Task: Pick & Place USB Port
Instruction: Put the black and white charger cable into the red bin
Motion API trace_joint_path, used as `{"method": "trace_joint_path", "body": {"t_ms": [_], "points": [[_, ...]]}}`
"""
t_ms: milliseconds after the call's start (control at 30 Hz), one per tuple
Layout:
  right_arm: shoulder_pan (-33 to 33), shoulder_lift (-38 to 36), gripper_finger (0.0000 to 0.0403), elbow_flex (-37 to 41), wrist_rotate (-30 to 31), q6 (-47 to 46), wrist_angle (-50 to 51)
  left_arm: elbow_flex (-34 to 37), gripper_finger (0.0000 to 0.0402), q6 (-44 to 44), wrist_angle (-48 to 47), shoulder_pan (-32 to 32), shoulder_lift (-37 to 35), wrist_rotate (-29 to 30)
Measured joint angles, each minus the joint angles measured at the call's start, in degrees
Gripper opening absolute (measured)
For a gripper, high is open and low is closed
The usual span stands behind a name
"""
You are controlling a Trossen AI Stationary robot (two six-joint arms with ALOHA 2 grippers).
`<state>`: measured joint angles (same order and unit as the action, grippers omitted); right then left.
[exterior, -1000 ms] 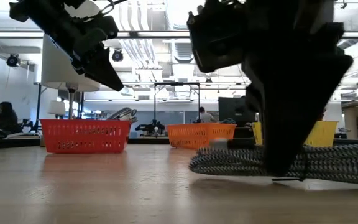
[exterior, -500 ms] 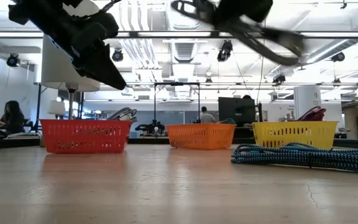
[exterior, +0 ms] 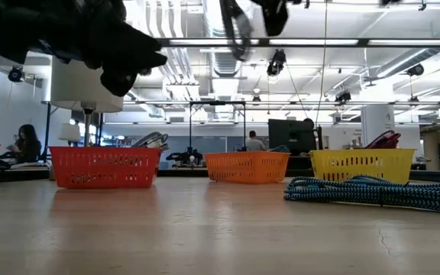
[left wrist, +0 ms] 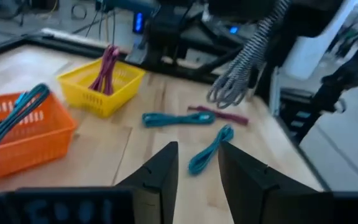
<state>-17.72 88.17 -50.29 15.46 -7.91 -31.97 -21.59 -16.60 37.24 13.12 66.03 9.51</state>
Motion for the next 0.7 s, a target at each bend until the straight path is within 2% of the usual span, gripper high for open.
{"method": "trace_joint_path", "body": {"t_ms": [67,167,467,700], "points": [[2.39,0.86,0.0019,2.23,-4.61,-0.32,-6.81,1.28,0.0117,0.21,3.98,0.07,0.23,-0.73],[5.6,2.54,0.0019,3.4,-9.75,-0.63,-10.88,1.37,0.0117,2.69,6.93,0.14,1.14,-2.96],[9.91,7.67,0.0018,0.23,-14.1,-2.64,-11.06,-4.65,0.0122,8.84,6.45,0.11,5.92,-3.9],[9.8,8.82,0.0018,-1.37,-14.21,-2.6,-8.58,-6.22,0.0166,9.2,2.72,0.01,7.33,-2.1]]}}
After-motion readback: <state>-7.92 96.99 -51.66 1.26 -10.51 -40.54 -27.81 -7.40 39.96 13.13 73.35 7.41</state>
